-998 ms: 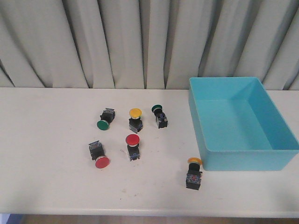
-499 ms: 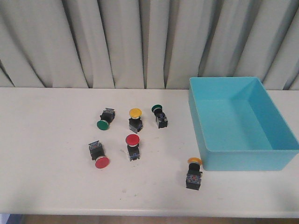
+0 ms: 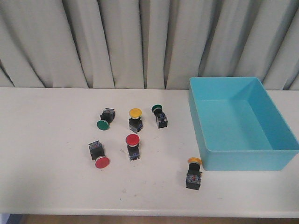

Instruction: Pick red and yellow buttons and place in box

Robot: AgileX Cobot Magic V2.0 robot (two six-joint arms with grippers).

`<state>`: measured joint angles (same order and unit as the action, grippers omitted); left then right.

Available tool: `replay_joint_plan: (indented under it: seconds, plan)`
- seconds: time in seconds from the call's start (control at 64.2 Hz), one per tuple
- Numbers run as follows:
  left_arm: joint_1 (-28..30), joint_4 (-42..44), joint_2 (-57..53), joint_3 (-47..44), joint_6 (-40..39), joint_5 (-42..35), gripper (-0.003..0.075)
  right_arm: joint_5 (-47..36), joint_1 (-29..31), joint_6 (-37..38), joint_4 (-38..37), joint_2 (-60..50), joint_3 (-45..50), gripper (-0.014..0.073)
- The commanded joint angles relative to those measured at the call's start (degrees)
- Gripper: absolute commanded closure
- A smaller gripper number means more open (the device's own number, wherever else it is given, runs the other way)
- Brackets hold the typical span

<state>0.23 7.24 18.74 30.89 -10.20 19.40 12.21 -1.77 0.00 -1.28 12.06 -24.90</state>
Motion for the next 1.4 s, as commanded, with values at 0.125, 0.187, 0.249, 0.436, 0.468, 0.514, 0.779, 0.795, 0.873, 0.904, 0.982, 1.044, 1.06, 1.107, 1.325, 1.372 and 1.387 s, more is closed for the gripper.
replay_joint_plan:
  seconds: [0.125,0.187,0.249,0.436,0.468,0.514,0.779,0.795,0.873,0.904,0.982,1.044,1.06,1.107,1.325,1.372,1.387]
  plan:
    - [-0.23,-0.07,14.37,10.95,4.25,7.63,0.0726,8.21,0.33,0.00,-0.19,16.27,-13.87,0.0597]
    - [-0.23,-0.07,16.80,10.75,4.25,8.85,0.0726,10.75,0.33,0.00,-0.19,20.21,-14.65,0.0597]
    - [-0.23,-0.07,19.27,10.61,4.25,10.69,0.0726,13.36,0.33,0.00,-0.19,23.77,-14.41,0.0597]
    - [-0.23,-0.07,24.93,10.42,4.25,15.62,0.0726,20.87,0.33,0.00,-0.19,32.65,-14.32,0.0597]
    - [-0.23,-0.07,25.67,10.42,4.25,15.96,0.0726,21.00,0.33,0.00,-0.19,33.72,-14.32,0.0597]
    - [-0.23,-0.07,26.62,10.42,4.25,16.25,0.0726,21.00,0.33,0.00,-0.19,35.39,-14.32,0.0597]
    - [-0.23,-0.07,30.09,10.42,4.25,16.13,0.0703,20.65,0.33,0.00,-0.19,39.52,-14.32,0.0593]
    - [-0.23,-0.07,30.23,10.42,4.25,16.12,0.0696,20.59,0.33,0.00,-0.19,39.52,-14.32,0.0592]
    - [-0.23,-0.07,30.67,10.42,4.25,15.64,0.0634,20.52,0.33,0.00,-0.45,39.52,-14.32,0.0578]
    - [-0.23,-0.07,30.67,10.42,4.25,15.34,0.0610,20.52,0.33,0.00,-0.45,39.52,-14.32,0.0562]
    - [-0.23,-0.07,30.67,10.42,4.25,14.49,0.0501,20.71,0.33,0.00,-0.57,39.52,-14.32,0.0509]
    - [-0.23,-0.07,30.67,10.42,4.32,14.04,0.0398,20.71,0.33,0.00,-0.57,39.52,-14.32,0.0452]
    - [-0.23,-0.07,30.67,10.42,4.32,13.95,0.0374,20.72,0.33,0.00,-0.57,39.52,-14.32,0.0434]
    - [-0.23,-0.07,30.67,10.42,4.37,13.92,0.0310,20.72,0.33,0.00,-0.57,39.52,-14.32,0.0378]
    - [-0.32,-0.25,30.67,10.42,4.37,13.78,0.0136,20.84,0.33,0.00,-0.57,39.52,-14.32,0.0116]
    - [-0.84,-0.54,30.67,10.42,4.46,13.61,0.0134,20.84,0.33,0.00,-0.57,39.52,-14.32,0.0088]
    - [-1.06,-0.64,30.67,10.42,4.52,13.54,0.0134,20.84,0.33,0.00,-0.57,39.52,-14.32,0.0081]
